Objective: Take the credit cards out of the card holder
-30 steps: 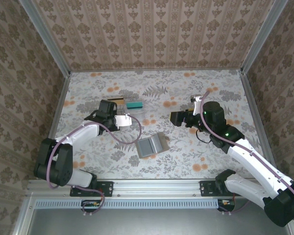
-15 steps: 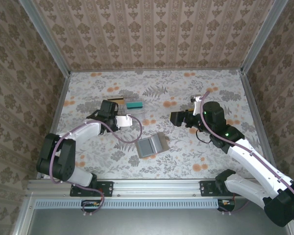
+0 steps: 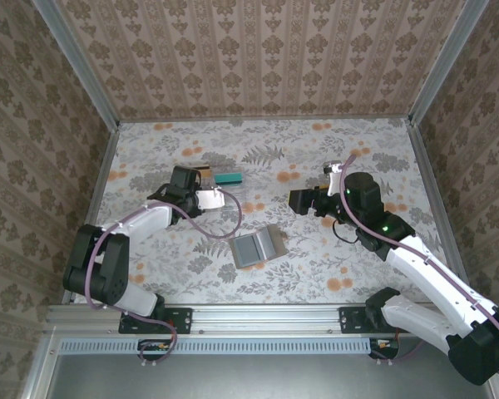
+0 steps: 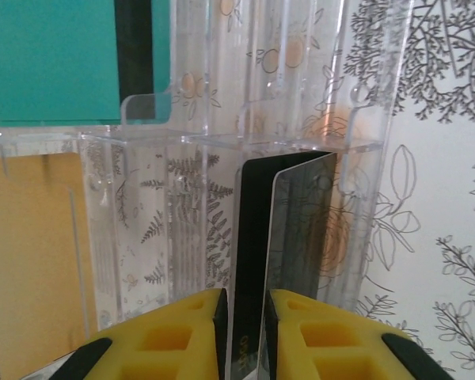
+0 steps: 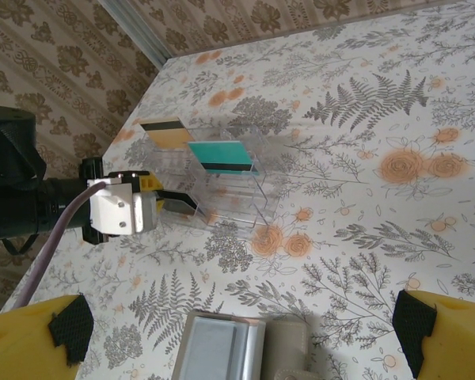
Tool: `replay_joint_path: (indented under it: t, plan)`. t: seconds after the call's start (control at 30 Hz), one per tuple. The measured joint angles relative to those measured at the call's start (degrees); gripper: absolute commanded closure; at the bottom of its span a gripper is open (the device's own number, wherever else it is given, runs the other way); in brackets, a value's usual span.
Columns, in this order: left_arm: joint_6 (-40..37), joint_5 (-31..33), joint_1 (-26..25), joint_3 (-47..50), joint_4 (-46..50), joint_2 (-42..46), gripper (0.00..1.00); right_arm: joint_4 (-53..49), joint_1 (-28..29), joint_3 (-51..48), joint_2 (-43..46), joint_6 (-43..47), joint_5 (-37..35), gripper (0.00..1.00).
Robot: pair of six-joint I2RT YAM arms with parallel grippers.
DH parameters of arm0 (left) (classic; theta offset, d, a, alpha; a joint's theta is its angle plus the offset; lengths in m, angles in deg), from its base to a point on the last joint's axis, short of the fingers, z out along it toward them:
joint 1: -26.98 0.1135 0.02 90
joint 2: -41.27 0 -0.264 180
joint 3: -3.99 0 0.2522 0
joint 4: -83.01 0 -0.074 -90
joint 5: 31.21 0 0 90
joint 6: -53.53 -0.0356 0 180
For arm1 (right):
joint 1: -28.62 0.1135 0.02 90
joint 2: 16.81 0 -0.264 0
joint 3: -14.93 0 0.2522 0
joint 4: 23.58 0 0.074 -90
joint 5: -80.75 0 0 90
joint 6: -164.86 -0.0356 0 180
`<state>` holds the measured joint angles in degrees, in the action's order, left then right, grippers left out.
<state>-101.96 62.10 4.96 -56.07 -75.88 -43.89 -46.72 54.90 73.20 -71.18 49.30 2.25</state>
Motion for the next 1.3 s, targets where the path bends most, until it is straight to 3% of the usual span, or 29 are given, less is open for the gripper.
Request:
replay_joint_path:
  t: [0.8,1.13,1.3]
  plan:
    - [1.4,3.0,0.4,-1.1,-1.6,-1.7,0.77,-0.1,-0.2,-0.9,0.9,-0.3,0.9,0.0]
    - [1.8,2.9,0.3,-1.0,-1.5,-0.6,0.7,-0.1,-0.2,-1.1,1.5,-0.4,1.2,0.0]
    - [4.2,3.0,-0.6,-0.9,-0.6,3.6,0.59,-0.1,-0.2,-1.1,1.5,-0.6,2.2,0.0]
